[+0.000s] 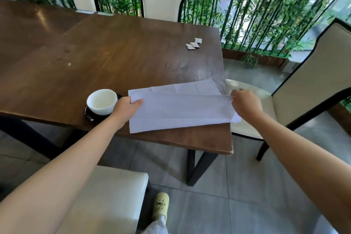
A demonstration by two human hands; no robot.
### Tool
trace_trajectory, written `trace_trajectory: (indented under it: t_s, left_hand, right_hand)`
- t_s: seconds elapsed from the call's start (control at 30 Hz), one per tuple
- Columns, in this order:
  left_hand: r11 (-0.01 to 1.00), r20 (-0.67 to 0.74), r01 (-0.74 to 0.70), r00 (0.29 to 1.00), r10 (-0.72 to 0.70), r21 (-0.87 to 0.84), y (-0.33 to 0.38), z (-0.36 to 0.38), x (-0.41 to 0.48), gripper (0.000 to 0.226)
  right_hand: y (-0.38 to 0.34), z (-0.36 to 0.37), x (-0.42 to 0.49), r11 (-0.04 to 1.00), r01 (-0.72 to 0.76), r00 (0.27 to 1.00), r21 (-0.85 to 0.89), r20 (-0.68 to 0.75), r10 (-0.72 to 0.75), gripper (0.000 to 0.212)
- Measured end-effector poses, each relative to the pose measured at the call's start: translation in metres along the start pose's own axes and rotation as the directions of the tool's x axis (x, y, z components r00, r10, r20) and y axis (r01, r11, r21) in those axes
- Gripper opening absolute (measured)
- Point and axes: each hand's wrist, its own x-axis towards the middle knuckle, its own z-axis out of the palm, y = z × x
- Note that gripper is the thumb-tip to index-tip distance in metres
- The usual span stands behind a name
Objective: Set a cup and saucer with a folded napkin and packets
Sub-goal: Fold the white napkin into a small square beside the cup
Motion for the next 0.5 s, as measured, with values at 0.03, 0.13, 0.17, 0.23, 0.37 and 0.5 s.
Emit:
trace_trajectory:
  t_s: [0.03, 0.13, 0.17, 0.23, 0.37, 0.5]
  left_hand:
    - [1.0, -0.02, 0.011, 1.0, -0.011, 0.003, 0.001, 0.001, 0.012, 0.025]
    - [0.999, -0.077, 0.05, 0.996, -0.05, 0.0, 0.002, 0.005, 0.053, 0.029]
    - [0.997, -0.087, 0.075, 0.993, -0.074, 0.006, 0.002, 0.006, 0.066, 0.03]
    - [0.99, -0.098, 0.137, 0.986, -0.133, 0.035, 0.0, 0.01, 0.092, 0.034]
    - [0.965, -0.119, 0.241, 0.966, -0.229, 0.103, -0.004, 0.02, 0.13, 0.034]
    - [0.928, -0.121, 0.339, 0.939, -0.322, 0.154, -0.013, 0.027, 0.152, 0.033]
  right_hand:
    - [-0.001, 0.001, 0.015, 1.0, -0.005, 1.0, -0.009, 0.01, 0.005, 0.026]
    - [-0.004, 0.011, 0.059, 0.998, -0.007, 0.995, -0.058, 0.101, 0.013, 0.026]
    - [-0.005, 0.014, 0.073, 0.996, 0.001, 0.989, -0.089, 0.15, 0.013, 0.028]
    - [-0.007, 0.022, 0.099, 0.991, 0.002, 0.967, -0.132, 0.252, 0.032, 0.031]
    - [-0.015, 0.026, 0.138, 0.985, -0.041, 0.894, -0.168, 0.433, 0.11, 0.029]
    - [-0.022, 0.028, 0.172, 0.987, -0.111, 0.787, -0.117, 0.596, 0.159, 0.02]
